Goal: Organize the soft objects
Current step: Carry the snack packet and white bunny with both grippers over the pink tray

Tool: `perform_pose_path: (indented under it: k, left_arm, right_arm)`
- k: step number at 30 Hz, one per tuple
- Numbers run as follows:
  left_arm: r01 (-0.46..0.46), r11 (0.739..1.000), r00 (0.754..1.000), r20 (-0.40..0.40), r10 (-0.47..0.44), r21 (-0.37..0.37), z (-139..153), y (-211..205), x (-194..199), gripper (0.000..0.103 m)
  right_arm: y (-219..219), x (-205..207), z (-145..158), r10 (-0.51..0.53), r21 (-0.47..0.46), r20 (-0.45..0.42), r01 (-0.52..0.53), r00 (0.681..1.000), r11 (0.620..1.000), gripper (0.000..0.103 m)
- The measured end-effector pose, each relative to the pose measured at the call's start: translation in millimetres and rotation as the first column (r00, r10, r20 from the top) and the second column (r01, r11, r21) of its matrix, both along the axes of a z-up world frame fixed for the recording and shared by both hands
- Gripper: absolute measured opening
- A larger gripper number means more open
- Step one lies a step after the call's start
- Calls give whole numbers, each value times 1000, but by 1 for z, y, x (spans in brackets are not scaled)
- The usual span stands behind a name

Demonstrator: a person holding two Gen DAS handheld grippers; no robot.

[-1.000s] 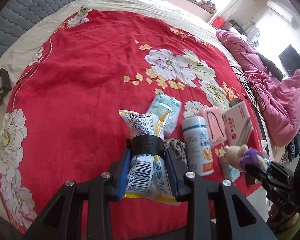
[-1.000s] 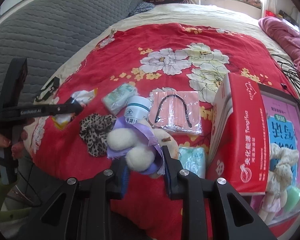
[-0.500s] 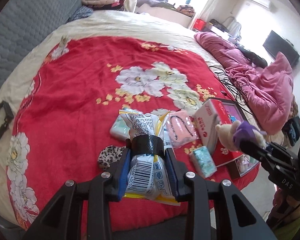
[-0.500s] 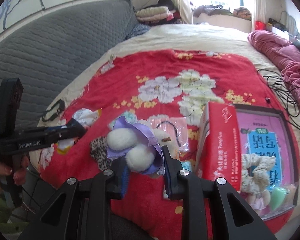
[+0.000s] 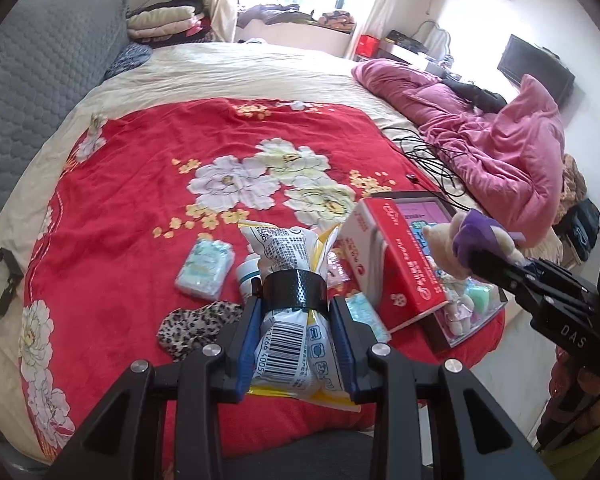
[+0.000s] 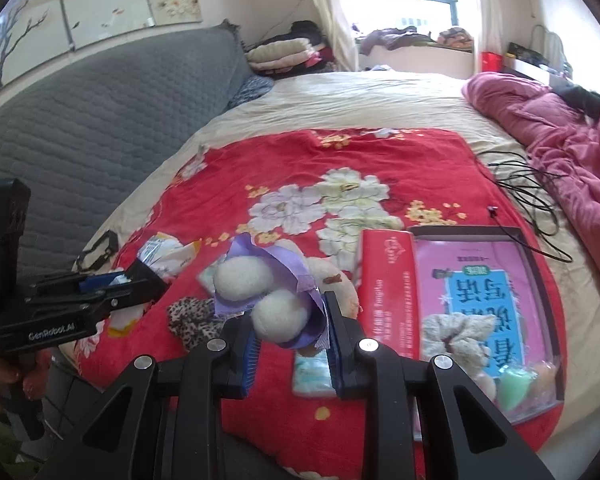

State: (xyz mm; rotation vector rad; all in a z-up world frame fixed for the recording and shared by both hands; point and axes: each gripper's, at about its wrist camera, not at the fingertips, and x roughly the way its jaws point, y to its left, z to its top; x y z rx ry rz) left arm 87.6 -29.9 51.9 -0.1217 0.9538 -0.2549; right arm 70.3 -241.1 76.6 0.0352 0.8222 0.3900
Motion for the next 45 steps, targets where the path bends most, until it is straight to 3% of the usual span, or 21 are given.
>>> perform_pose_path:
  k: [22,45]
  left_arm:
    - [122,992,992,31,-123,11,14,-93,2,35]
    - [341,940,940,-13,-341,11,-10,-223,7,35]
  right_arm:
    - [-102,-15,20,-180,38,59,177,982,983,29]
    - [-219,-27,2,-400,63,28,398,916,915,29]
